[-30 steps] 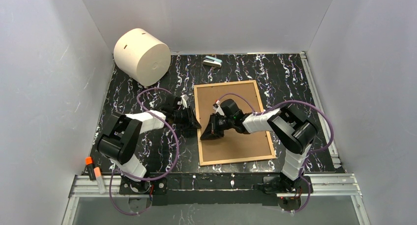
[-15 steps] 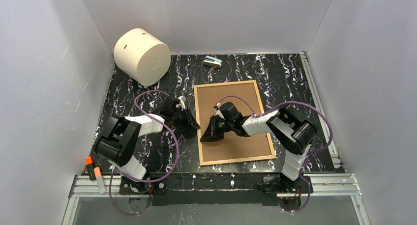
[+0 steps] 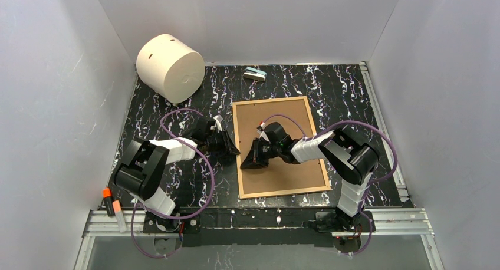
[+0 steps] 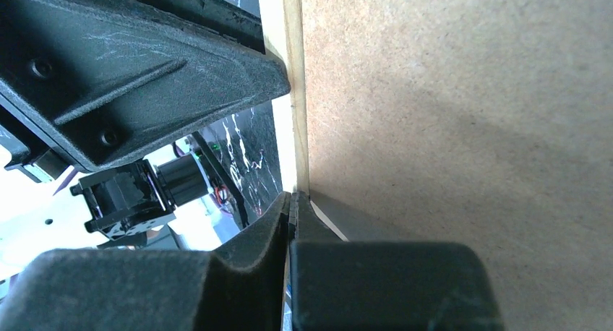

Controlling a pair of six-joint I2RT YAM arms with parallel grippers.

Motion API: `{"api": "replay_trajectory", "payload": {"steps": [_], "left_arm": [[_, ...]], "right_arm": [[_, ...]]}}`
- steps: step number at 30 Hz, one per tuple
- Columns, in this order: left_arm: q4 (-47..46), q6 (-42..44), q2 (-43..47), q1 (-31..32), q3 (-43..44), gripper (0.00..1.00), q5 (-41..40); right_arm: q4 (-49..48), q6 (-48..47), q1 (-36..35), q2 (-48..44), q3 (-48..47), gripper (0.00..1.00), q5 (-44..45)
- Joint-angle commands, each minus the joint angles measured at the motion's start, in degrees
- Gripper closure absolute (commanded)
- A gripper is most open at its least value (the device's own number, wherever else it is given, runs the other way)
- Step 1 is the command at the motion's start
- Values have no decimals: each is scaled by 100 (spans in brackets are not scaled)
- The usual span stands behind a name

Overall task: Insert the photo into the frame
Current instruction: Install the photo frame at the center of the board.

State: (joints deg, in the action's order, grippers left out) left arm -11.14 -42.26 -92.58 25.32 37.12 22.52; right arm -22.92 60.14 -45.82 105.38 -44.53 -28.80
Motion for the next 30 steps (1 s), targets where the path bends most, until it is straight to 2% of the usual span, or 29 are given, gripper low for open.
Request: {"api": "replay_trajectory", "payload": {"steps": [1, 9, 16, 20, 30], "left_arm": [[1158, 254, -591, 192, -452, 76, -647], [1161, 260, -613, 192, -460, 76, -685], [1166, 236, -626, 192, -430, 76, -728], [1175, 227, -663, 192, -397, 76, -759], [1334, 231, -706, 192, -289, 76, -954]], "right_arm": [[38, -81, -55, 189, 212, 90, 119], [287, -274, -86, 295, 171, 88, 270], [539, -459, -170, 373, 304, 69, 552], [732, -571, -195, 371, 309, 62, 715], [1735, -1152, -358, 313, 221, 59, 1306]]}}
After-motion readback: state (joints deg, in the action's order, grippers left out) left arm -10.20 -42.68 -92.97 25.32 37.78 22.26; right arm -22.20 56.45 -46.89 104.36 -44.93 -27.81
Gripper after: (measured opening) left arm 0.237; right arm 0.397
